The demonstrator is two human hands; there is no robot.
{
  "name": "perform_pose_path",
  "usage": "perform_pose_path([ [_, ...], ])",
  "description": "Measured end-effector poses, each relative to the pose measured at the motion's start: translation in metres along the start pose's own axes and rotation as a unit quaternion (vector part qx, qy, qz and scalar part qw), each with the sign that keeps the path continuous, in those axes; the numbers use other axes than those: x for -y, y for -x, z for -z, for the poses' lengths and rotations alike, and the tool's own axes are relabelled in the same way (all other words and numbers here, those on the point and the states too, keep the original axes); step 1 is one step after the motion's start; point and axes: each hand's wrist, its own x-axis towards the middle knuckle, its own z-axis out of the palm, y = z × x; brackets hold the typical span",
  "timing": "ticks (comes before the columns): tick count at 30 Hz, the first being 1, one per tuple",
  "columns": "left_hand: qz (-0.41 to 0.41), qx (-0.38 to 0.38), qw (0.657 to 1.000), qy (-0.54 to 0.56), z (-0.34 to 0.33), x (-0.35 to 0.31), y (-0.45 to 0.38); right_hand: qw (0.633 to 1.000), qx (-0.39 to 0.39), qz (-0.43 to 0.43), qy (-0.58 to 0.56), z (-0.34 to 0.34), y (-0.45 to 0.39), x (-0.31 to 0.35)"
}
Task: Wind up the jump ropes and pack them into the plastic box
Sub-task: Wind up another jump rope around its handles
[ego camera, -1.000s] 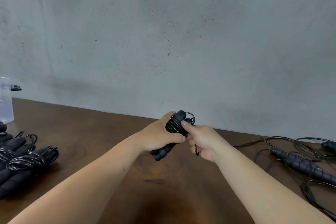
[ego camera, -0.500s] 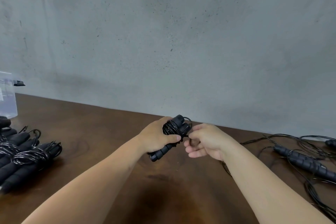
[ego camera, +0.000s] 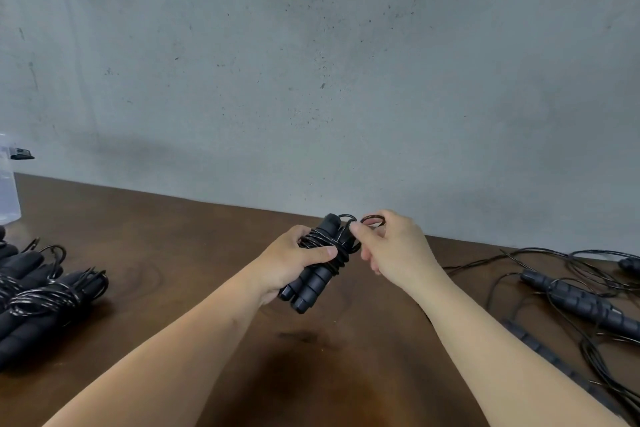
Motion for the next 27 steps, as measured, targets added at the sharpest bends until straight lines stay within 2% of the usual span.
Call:
perform_pose_path([
  [3, -0.007, -0.004, 1.000, 0.003, -0.003, -0.005, 0.000, 0.977, -0.069, 0.009, 0.202, 0.002, -0.002, -0.002],
  [5, -0.013, -0.006, 1.000, -0.008, -0.005, -0.007, 0.001, 0.972, -0.071, 0.012, 0.223, 0.002, -0.003, -0.003],
  [9, -0.013, -0.002, 1.000, -0.019, -0.011, -0.008, 0.004, 0.990, -0.041, 0.055, 0.121, 0.000, -0.009, -0.009],
  [12, -0.002, -0.002, 1.000, 0.005, -0.012, -0.009, 0.005, 0.996, -0.082, 0.026, 0.017, 0.001, -0.012, -0.010],
  [15, 0.003, -0.007, 1.000, 0.026, -0.010, -0.013, 0.005, 0.971, -0.130, -0.032, -0.196, 0.003, -0.016, -0.014],
  [17, 0.003, -0.006, 0.999, 0.033, -0.010, -0.014, 0.005, 0.948, -0.141, -0.051, -0.280, 0.001, -0.019, -0.016],
  [21, 0.010, 0.005, 0.999, 0.036, -0.018, -0.014, 0.006, 0.953, -0.132, -0.038, -0.270, 0.000, -0.018, -0.009],
  [24, 0.014, -0.004, 0.999, 0.052, -0.020, -0.014, 0.007, 0.958, -0.078, -0.045, -0.272, 0.005, -0.020, -0.007],
  [27, 0.015, -0.006, 0.998, 0.054, -0.020, -0.015, 0.009, 0.991, -0.040, 0.004, -0.124, 0.007, -0.018, -0.012],
])
